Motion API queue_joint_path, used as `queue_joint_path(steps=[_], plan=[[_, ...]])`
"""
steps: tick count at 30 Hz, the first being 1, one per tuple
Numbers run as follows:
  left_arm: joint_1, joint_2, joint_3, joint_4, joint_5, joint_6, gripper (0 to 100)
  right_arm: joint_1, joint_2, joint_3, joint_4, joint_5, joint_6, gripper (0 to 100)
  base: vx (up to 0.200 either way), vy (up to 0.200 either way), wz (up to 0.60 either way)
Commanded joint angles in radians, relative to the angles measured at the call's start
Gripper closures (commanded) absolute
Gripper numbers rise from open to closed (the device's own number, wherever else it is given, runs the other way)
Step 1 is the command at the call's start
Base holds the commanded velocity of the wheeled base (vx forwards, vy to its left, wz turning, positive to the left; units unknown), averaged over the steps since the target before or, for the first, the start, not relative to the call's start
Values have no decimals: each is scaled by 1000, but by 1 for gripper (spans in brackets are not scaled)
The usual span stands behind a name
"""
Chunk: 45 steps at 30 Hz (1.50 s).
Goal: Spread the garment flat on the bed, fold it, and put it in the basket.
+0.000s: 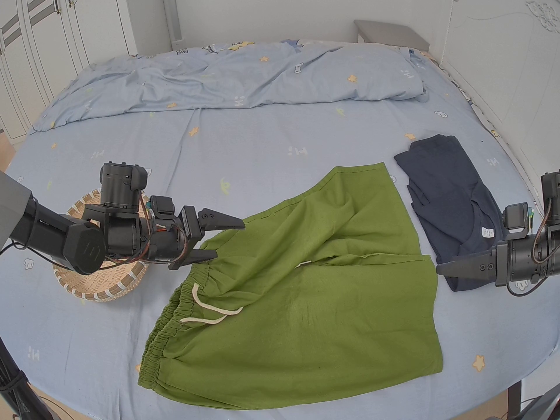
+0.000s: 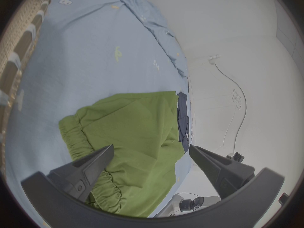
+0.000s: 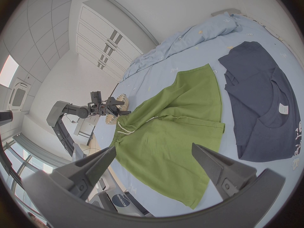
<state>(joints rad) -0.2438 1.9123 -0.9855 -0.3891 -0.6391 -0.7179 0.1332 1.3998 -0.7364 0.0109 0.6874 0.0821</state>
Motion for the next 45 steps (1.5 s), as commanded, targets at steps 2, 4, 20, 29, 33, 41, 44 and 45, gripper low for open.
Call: queue_joint_path(steps=[2,4,20,29,33,41,44,45], plan=[[-49,19,19,3,-1,-9,0,0,21,2,-2,-5,1,0,0,0,0],[-69,17,28,1,-1,-23,0,-1,24,2,-2,-5,1,0,0,0,0],[-88,-12,62,1,3,-83,0,2,36,2,-2,-5,1,0,0,0,0],[92,-115,123,-2,-11,-110,0,11,36,5,-2,-5,1,0,0,0,0],[133,-99,137,-4,-11,-104,0,16,34,11,-3,-5,1,0,0,0,0],[147,24,160,-112,4,-94,0,23,34,15,-3,-5,1,0,0,0,0],[146,48,179,-169,4,-92,0,23,33,17,-3,-5,1,0,0,0,0],[146,68,189,-208,4,-91,0,23,33,17,-5,-5,1,0,0,0,0]])
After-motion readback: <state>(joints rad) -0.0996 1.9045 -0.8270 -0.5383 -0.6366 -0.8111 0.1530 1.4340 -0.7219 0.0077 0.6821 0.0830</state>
